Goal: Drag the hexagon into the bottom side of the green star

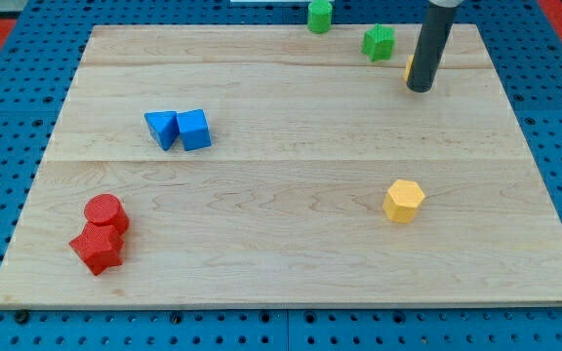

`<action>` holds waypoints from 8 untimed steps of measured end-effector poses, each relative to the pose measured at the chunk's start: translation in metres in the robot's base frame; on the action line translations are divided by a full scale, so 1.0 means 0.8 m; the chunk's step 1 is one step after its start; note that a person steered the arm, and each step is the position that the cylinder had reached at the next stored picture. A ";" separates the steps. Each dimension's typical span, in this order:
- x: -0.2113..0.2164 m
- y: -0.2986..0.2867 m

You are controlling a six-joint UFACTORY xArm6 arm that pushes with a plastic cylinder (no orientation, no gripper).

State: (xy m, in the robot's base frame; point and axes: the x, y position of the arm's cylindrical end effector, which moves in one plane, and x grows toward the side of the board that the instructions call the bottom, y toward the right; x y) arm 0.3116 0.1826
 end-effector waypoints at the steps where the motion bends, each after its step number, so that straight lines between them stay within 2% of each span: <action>1: -0.028 0.006; 2: 0.100 0.045; 3: 0.252 0.081; 4: 0.320 0.021; 5: 0.292 -0.062; 6: 0.261 -0.089; 7: 0.221 -0.075; 8: 0.208 -0.075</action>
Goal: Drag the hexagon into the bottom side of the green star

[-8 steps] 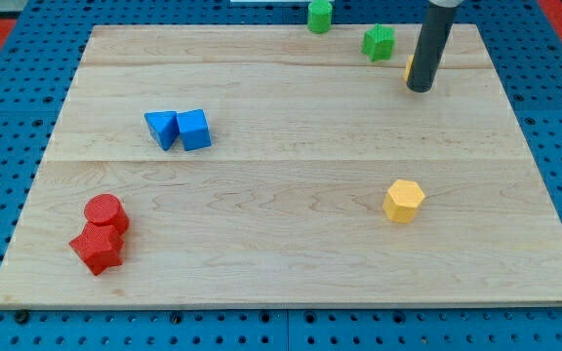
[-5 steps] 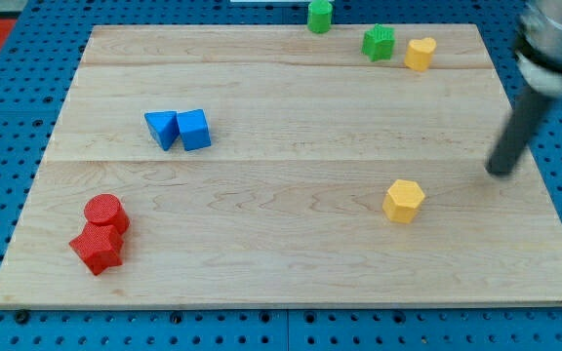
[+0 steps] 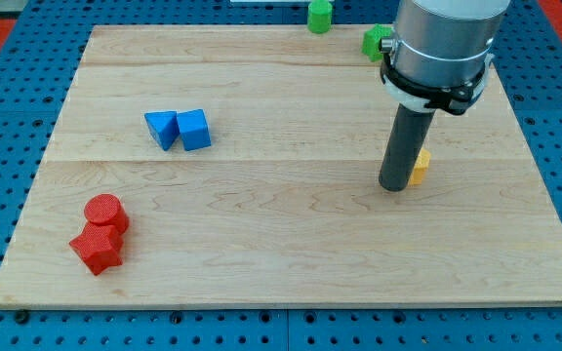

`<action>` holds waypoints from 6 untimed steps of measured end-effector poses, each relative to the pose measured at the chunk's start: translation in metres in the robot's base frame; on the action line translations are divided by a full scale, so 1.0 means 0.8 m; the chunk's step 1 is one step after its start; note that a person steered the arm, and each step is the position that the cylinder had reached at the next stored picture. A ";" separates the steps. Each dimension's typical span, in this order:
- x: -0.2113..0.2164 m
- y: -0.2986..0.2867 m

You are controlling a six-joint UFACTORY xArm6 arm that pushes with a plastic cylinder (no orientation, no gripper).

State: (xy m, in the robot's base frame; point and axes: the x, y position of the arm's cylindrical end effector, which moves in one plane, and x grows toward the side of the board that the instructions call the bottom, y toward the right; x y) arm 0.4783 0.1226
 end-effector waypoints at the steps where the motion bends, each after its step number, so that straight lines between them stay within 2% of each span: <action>1: -0.003 0.000; 4: 0.004 0.021; 5: 0.019 0.060; 6: -0.040 0.049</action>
State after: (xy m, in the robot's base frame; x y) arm 0.4460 0.1618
